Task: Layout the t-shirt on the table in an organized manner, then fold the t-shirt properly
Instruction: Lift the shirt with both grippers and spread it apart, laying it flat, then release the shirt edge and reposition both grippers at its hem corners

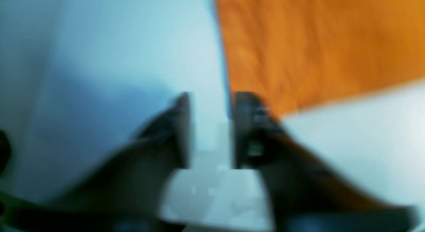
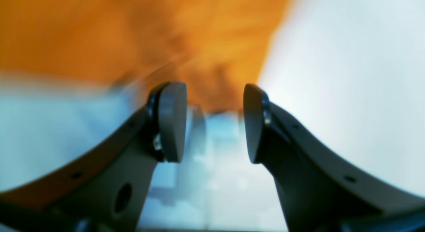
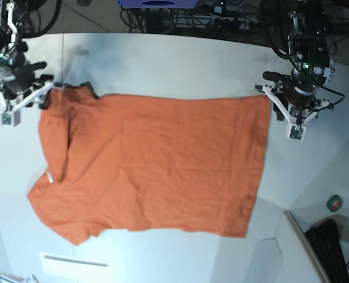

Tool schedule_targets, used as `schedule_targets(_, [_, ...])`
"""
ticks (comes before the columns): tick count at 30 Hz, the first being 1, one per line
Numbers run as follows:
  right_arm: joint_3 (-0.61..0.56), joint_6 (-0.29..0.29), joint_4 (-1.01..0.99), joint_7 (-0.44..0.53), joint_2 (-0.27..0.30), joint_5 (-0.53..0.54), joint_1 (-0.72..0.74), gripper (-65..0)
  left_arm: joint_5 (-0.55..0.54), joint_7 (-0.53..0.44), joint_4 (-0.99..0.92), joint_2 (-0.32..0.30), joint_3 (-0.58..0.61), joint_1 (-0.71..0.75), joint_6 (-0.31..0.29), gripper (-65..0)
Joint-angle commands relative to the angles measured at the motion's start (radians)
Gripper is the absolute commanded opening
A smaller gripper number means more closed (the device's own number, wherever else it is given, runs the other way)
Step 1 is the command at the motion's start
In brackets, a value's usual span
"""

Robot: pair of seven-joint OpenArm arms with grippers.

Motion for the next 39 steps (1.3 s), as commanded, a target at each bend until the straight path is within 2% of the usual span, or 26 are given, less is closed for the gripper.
schedule_targets(1, [0.034,0.009,-0.029,0.024,0.014,0.006,0.044,-46.5,-0.003,-0.022,-0.004,0.009,-0.006,-0.043,0.005,-65.0])
schedule_targets(4, [0.032,0.069,-0.165,0.024,0.046,0.009,0.117,-65.0,-0.001,-0.022,-0.129,0.026,-0.001,-0.166,0.005,-65.0])
schedule_targets(7, [0.023,0.124,-0.251,0.025,0.046,0.007,0.158,-65.0,0.008,-0.023,-0.312,0.062,0.0,-0.306,0.005,-65.0])
schedule_targets(13, [0.022,0.126,-0.325,0.025,0.033,0.006,0.189,-65.0,0.008,-0.046,-0.59,0.073,0.002,-0.453,0.005,-65.0])
schedule_targets(18, [0.022,0.13,-0.414,0.027,0.033,0.006,0.227,-65.0,0.008,-0.152,-0.673,0.07,0.002,-0.428,0.006,-65.0])
schedule_targets(25, [0.028,0.121,-0.524,0.031,0.033,0.006,0.255,-65.0,0.008,-0.166,-0.683,0.064,0.0,-0.349,0.006,-65.0])
schedule_targets(31, [0.028,-0.025,-0.449,0.031,0.03,0.009,0.155,-65.0,0.008,-0.167,-0.683,0.064,-0.004,-0.316,0.006,-65.0])
schedule_targets(36, [0.029,-0.097,-0.325,0.027,-0.009,0.007,0.054,-65.0,0.008,-0.167,-0.676,0.064,-0.003,-0.323,0.006,-65.0])
schedule_targets(39, [0.028,-0.112,-0.28,0.03,-0.037,0.007,0.021,-65.0,0.008,-0.167,-0.63,0.064,-0.001,-0.32,0.006,-65.0])
